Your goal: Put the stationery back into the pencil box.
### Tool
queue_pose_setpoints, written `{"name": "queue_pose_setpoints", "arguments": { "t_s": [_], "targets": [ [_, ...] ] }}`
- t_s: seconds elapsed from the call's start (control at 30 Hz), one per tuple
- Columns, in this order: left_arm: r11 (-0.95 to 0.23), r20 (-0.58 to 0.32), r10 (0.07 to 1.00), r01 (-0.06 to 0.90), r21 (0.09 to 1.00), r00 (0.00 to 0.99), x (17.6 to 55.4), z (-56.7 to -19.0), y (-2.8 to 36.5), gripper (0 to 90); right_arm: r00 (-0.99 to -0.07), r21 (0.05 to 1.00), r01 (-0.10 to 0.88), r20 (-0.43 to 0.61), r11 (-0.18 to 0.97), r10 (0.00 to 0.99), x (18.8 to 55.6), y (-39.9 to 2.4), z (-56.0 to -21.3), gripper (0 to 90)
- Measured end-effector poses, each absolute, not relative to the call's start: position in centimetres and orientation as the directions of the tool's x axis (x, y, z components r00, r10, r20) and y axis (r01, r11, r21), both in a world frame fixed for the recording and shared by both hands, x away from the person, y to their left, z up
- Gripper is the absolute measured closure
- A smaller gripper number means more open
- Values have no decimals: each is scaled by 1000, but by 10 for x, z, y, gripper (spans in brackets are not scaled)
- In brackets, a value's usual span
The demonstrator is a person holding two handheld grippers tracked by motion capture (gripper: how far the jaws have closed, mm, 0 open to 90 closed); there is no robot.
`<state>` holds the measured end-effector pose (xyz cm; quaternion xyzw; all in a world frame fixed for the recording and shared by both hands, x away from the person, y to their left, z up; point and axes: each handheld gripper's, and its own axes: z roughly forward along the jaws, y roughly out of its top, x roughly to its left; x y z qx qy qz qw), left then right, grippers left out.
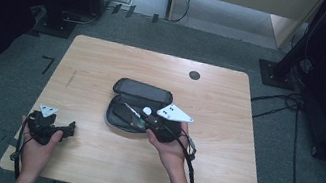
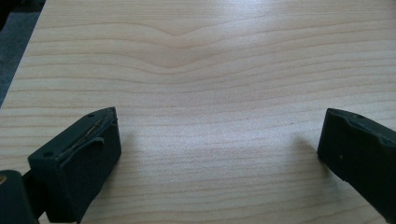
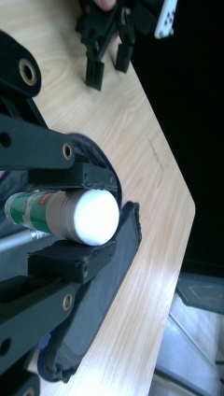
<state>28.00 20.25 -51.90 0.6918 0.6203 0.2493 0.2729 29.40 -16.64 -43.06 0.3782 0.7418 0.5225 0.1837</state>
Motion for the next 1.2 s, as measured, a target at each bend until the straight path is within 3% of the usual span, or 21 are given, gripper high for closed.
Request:
{"name": "queue_pose_setpoints", "arguments": {
  "t_s": [0.7,1.2],
  "targets": [
    [-83,7,994,723,686,107,280,-519,203,0,-524,898,416,109,142,845,333,-166,-464,656],
    [-83,7,994,723,686,107,280,-519,203,0,-537,911,389,99,141,837,337,-157,-475,656]
  ]
}}
